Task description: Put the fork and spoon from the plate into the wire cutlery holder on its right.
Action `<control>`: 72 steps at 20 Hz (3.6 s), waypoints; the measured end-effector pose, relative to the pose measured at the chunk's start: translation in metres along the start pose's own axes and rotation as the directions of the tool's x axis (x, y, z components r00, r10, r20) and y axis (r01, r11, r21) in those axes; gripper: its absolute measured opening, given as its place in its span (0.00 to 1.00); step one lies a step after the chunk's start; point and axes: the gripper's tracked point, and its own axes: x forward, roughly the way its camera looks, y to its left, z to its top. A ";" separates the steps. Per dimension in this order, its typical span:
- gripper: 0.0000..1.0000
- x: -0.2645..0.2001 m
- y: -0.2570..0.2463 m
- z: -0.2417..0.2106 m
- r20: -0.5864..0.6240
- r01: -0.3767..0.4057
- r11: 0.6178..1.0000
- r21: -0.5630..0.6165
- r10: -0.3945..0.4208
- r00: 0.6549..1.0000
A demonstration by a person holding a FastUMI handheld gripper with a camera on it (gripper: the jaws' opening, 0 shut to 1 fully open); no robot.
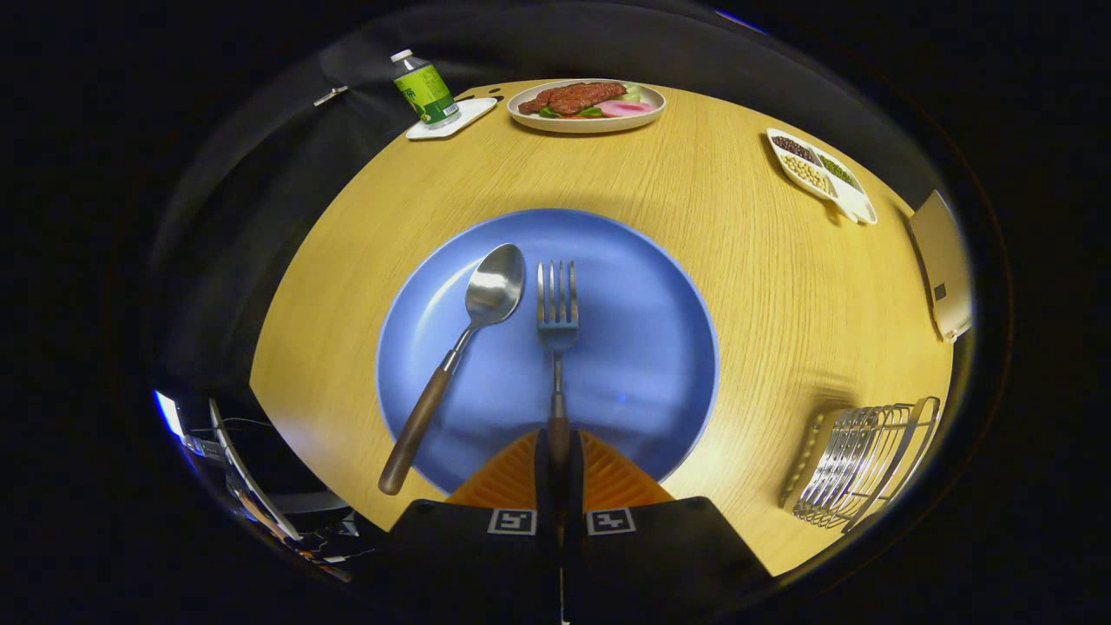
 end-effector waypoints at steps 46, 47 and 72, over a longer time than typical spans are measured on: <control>0.07 -0.159 -0.216 -0.052 -0.656 0.012 0.924 -0.382 -0.280 0.701; 0.07 -0.155 -0.215 -0.052 -0.656 0.017 0.928 -0.371 -0.275 0.703; 1.00 -0.234 -0.114 0.021 0.086 0.031 0.996 -0.084 -0.024 0.996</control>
